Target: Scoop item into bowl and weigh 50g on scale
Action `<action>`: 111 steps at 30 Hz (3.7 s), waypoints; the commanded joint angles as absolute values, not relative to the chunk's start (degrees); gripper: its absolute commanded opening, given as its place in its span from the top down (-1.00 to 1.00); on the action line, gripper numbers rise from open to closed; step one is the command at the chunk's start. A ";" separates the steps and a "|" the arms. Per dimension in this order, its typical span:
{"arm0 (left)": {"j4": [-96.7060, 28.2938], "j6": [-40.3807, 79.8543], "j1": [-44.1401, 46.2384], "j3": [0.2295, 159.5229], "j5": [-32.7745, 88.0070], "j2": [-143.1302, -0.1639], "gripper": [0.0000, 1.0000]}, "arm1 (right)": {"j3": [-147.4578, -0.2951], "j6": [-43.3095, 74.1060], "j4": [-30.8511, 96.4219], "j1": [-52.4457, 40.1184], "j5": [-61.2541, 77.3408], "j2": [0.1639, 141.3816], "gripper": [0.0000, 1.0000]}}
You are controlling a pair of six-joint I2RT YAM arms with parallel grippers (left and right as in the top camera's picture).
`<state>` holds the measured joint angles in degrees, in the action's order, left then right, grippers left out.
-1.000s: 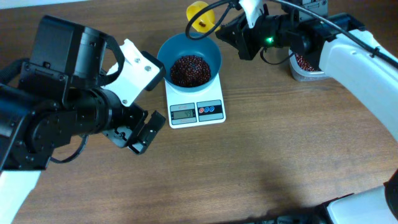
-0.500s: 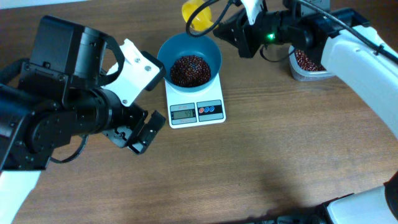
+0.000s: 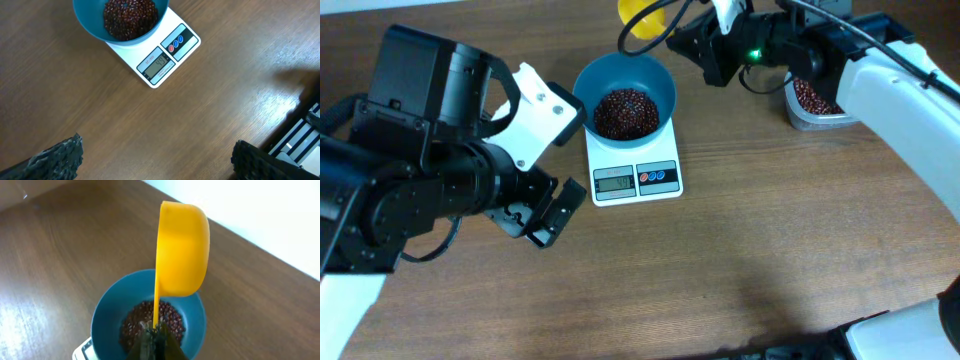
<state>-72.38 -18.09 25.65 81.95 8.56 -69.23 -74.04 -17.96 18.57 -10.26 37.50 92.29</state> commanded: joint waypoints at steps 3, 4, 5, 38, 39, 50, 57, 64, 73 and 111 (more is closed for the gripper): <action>-72.25 -18.96 25.82 81.71 8.56 -69.32 -0.98 | -75.24 -16.80 18.15 -1.65 34.39 84.12 0.92; -72.25 -18.96 25.82 81.71 8.56 -69.32 -0.98 | -75.24 -15.22 18.20 0.91 32.77 82.56 0.92; -72.25 -18.96 25.82 81.71 8.56 -69.32 -0.98 | -75.24 -13.58 18.37 3.62 31.48 81.17 0.92; -72.25 -18.96 25.82 81.71 8.56 -69.32 -0.98 | -57.19 20.64 50.30 21.04 28.14 81.12 0.92; -72.27 -18.96 25.82 81.71 8.56 -69.32 -0.98 | -56.60 20.67 49.91 21.04 27.97 81.12 0.91; -72.25 -18.96 25.82 81.71 8.56 -69.32 -0.98 | -46.74 21.04 37.39 21.02 34.83 81.12 0.82; -72.25 -18.96 25.82 81.71 8.56 -69.32 -0.98 | -44.77 19.99 39.40 21.10 29.69 81.12 0.82; -72.25 -18.96 25.82 81.71 8.56 -69.32 -0.98 | -44.77 19.94 42.00 21.08 24.73 81.12 0.50; -72.25 -18.96 25.82 81.71 8.56 -69.32 -0.98 | -44.82 19.99 45.91 21.08 17.72 81.10 -0.98; -72.27 -18.96 25.82 81.71 8.56 -69.32 -0.98 | -59.42 3.42 56.21 0.27 14.72 38.89 -0.97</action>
